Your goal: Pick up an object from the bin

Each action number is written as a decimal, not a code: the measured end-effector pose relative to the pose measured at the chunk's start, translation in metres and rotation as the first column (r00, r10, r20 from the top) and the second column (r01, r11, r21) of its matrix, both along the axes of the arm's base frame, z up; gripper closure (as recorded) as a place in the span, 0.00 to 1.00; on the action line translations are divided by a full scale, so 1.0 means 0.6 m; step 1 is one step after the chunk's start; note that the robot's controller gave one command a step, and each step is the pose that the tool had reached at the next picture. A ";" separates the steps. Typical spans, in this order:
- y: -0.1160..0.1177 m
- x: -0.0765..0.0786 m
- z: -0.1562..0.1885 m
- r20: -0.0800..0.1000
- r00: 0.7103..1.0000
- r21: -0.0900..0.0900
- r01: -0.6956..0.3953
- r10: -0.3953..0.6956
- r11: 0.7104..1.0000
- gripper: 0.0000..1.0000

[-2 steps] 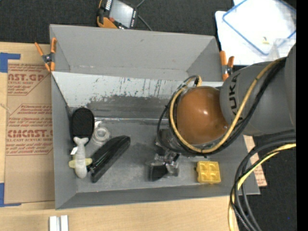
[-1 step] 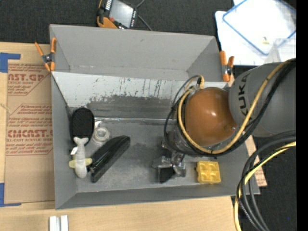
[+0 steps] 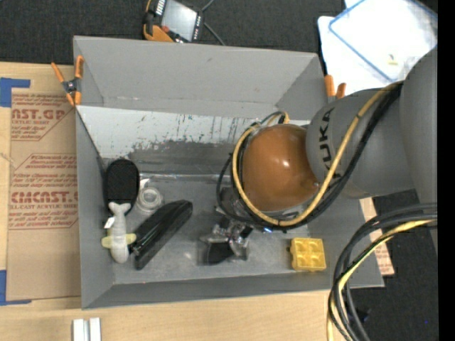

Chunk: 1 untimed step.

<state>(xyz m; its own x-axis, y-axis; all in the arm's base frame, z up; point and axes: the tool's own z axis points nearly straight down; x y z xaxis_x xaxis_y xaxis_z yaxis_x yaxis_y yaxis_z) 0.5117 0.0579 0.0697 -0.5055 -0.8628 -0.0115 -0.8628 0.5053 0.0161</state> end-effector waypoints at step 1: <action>-0.061 0.008 0.167 -0.002 0.995 -0.003 -0.102 0.102 0.995 1.00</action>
Offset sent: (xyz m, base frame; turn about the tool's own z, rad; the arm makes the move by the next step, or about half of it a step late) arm -0.0014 -0.0240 0.0547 0.0000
